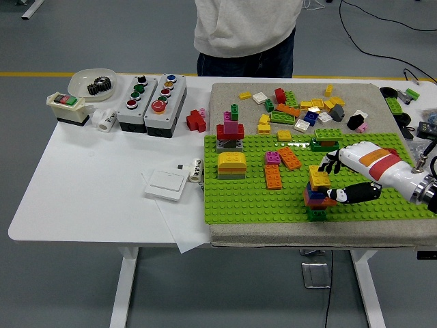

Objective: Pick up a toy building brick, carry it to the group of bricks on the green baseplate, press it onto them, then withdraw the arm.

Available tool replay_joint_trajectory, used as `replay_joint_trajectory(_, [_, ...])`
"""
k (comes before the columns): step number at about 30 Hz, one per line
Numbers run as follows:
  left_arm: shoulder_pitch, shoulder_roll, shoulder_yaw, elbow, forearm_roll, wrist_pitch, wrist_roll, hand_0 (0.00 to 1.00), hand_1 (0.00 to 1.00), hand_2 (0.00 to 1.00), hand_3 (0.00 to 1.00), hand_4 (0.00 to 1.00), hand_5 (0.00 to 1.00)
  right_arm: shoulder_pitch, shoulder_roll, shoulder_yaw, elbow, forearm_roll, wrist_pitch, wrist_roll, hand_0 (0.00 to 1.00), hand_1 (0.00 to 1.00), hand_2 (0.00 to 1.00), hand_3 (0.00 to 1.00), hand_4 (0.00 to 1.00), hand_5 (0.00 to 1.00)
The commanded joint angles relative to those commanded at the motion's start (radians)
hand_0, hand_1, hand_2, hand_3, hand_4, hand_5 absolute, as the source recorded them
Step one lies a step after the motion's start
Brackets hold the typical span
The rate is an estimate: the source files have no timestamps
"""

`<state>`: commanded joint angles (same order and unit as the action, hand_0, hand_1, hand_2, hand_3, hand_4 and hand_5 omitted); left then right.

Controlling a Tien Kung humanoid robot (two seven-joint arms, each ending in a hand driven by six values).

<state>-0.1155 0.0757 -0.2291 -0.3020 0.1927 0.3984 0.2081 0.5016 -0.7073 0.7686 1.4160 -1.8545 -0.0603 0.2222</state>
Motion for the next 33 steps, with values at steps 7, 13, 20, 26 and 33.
replay_joint_trajectory(7, [-0.001, 0.0, 0.0, 0.0, -0.001, 0.0, 0.0, 0.74, 0.724, 0.721, 0.589, 0.638, 0.663, -0.001, 0.001, -0.001, 0.0, 0.0, 0.0, -0.001, 0.499, 0.476, 0.52, 0.502, 0.703, 0.451])
replay_joint_trajectory(13, [-0.002, 0.0, 0.0, 0.0, 0.001, -0.001, 0.001, 0.74, 0.725, 0.721, 0.589, 0.639, 0.663, -0.005, 0.003, -0.002, -0.002, 0.001, 0.001, -0.001, 0.499, 0.476, 0.52, 0.503, 0.704, 0.451])
replay_joint_trajectory(20, [-0.003, 0.001, 0.001, -0.001, 0.0, -0.001, 0.0, 0.74, 0.725, 0.72, 0.589, 0.639, 0.664, -0.008, 0.002, -0.001, -0.003, 0.003, 0.001, -0.001, 0.499, 0.477, 0.52, 0.502, 0.704, 0.451])
replay_joint_trajectory(26, [-0.003, 0.001, 0.003, -0.001, -0.002, 0.0, -0.001, 0.74, 0.724, 0.721, 0.589, 0.639, 0.664, -0.009, 0.003, -0.003, -0.004, 0.002, 0.001, -0.001, 0.498, 0.478, 0.52, 0.503, 0.704, 0.451])
replay_joint_trajectory(33, [-0.001, 0.0, -0.001, -0.001, 0.006, 0.0, 0.003, 0.74, 0.725, 0.722, 0.589, 0.64, 0.665, -0.014, 0.004, -0.002, -0.001, 0.001, 0.0, -0.001, 0.499, 0.478, 0.52, 0.503, 0.704, 0.452])
